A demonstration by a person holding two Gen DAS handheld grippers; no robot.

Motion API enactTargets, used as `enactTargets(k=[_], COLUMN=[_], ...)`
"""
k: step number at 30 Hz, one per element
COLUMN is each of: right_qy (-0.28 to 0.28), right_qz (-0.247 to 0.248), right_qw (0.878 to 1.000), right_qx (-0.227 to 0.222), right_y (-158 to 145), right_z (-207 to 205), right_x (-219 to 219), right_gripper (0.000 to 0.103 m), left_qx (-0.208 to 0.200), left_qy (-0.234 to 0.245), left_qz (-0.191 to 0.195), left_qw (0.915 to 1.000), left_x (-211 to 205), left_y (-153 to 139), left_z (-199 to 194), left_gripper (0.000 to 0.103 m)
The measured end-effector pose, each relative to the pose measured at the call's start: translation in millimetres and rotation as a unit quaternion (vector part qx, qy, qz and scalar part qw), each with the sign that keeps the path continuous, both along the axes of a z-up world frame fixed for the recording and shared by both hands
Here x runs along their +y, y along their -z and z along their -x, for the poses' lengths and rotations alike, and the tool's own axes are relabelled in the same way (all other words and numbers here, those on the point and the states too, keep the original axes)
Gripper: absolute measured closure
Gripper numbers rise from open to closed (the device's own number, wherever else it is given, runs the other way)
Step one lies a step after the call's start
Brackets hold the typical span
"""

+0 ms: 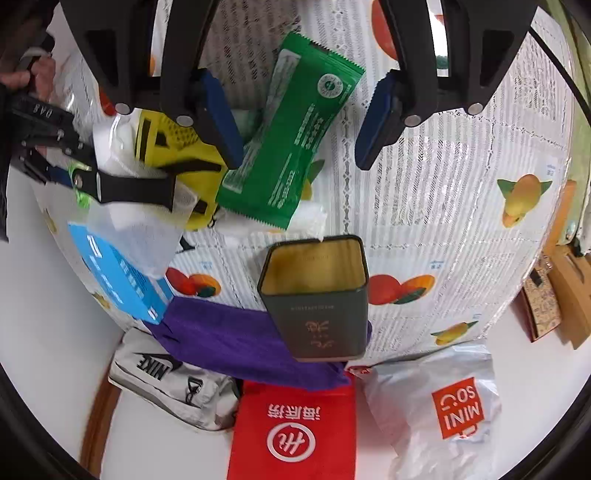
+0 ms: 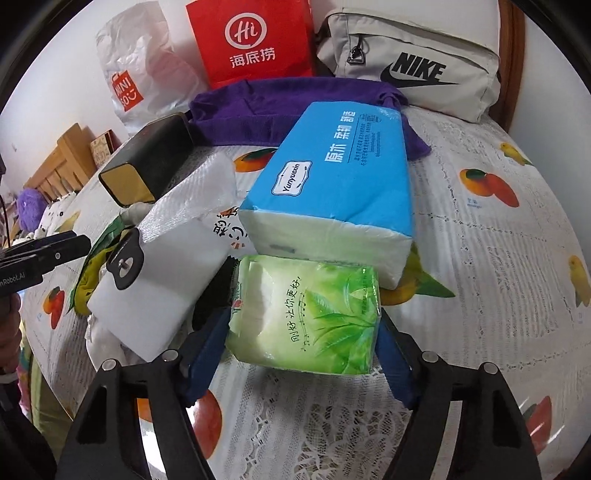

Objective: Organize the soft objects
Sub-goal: 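Lift the green packet with the left gripper while the right gripper grasps the small green tissue pack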

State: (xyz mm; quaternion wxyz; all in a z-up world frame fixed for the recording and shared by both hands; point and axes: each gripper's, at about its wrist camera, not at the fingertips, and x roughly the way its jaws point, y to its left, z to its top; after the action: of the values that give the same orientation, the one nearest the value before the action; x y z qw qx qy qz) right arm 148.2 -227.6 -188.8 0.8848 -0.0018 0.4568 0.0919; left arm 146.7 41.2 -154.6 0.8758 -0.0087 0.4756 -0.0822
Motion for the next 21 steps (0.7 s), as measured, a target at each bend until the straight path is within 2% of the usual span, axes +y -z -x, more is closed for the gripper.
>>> enactTargets(k=[5,7,10,11,13,14,18,21], right_qy=[0.006,0.010,0.018,0.022,0.028,0.030,0.039,0.039], right_qz=[0.008,0.004,0.004,0.007,0.011,0.011,0.016,0.018], right_qw=[1.000,1.000,1.000,1.000,1.000,0.999,0.999,0.999], right_qx=[-0.004,-0.002,0.001,0.001,-0.001,-0.001,-0.010,-0.014], right_y=[-6.3,-8.7,-11.3,-12.3,-13.8,-14.8,-21.3,-25.8], right_z=[5.7,7.9,10.6,11.2,12.3,12.7,15.0,18.2], right_x=[-4.4,-7.9,-13.9,-15.0,-17.2,-18.3,-20.3,-22.1], right_gripper=[0.029,0.029,0.029,0.029,0.029,0.029,0.029,0.029], left_qx=[0.019,0.028,0.015,0.015,0.010,0.010,0.014,0.010], left_qy=[0.037,0.044,0.052,0.054,0.064,0.073,0.072,0.055], left_qz=[-0.003,0.012,0.023,0.026,0.015,0.016,0.025,0.027], left_qw=[0.9991,0.9986,0.9983,0.9981,0.9978,0.9971,0.9970,0.9980], left_x=[-0.2,0.9,2.6,3.2,0.3,-1.7,1.5,8.4], left_y=[17.4,24.9,24.7,25.2,25.8,25.6,22.5,18.5], left_z=[-3.8,-7.4,-10.5,-12.2,-13.0,-12.9,-12.4,-8.7], left_gripper=[0.035,0.035,0.036,0.037,0.052,0.066,0.071,0.072])
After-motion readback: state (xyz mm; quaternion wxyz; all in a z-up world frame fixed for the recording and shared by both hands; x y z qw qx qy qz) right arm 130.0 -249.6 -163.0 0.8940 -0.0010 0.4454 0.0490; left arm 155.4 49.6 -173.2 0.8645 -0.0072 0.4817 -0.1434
